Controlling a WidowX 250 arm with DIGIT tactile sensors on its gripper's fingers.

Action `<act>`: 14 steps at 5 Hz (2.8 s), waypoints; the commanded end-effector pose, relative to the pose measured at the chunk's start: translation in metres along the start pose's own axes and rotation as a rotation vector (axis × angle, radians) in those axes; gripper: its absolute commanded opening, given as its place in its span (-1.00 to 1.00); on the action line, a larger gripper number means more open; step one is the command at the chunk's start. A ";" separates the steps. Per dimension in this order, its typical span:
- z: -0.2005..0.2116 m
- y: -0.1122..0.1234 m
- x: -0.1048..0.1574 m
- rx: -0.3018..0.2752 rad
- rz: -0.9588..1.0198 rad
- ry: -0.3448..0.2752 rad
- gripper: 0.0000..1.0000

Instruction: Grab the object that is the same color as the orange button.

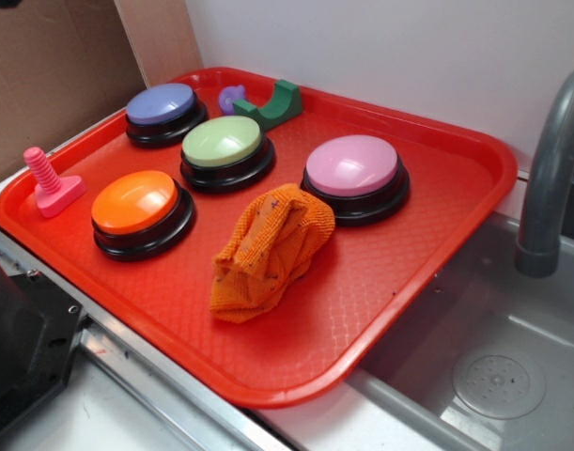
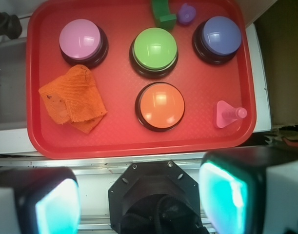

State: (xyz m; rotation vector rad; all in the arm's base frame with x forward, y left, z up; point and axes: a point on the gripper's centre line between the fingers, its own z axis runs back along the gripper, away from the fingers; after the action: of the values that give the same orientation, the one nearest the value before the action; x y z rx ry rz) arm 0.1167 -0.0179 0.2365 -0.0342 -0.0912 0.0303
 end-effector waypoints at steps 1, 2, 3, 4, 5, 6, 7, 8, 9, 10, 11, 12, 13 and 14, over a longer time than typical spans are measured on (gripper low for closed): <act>0.000 0.000 0.000 0.000 0.000 0.000 1.00; -0.024 -0.008 0.016 -0.033 -0.119 0.005 1.00; -0.051 -0.023 0.036 -0.069 -0.243 -0.017 1.00; -0.082 -0.045 0.055 -0.070 -0.316 -0.025 1.00; -0.119 -0.065 0.066 -0.171 -0.401 -0.073 1.00; -0.150 -0.084 0.072 -0.169 -0.427 -0.057 1.00; -0.183 -0.096 0.075 -0.139 -0.457 -0.055 1.00; -0.205 -0.096 0.077 -0.120 -0.486 -0.003 1.00; -0.221 -0.099 0.075 -0.110 -0.482 0.035 1.00; -0.225 -0.098 0.075 -0.109 -0.474 0.046 1.00; -0.226 -0.097 0.073 -0.040 -0.412 0.039 -1.00; -0.221 -0.099 0.074 -0.018 -0.425 0.036 -1.00; -0.213 -0.097 0.073 0.013 -0.413 0.031 -1.00; -0.205 -0.091 0.073 0.023 -0.384 0.035 -1.00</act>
State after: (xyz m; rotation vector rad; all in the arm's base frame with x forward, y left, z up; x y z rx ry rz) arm 0.2043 -0.1074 0.0283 0.0231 -0.0045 -0.3721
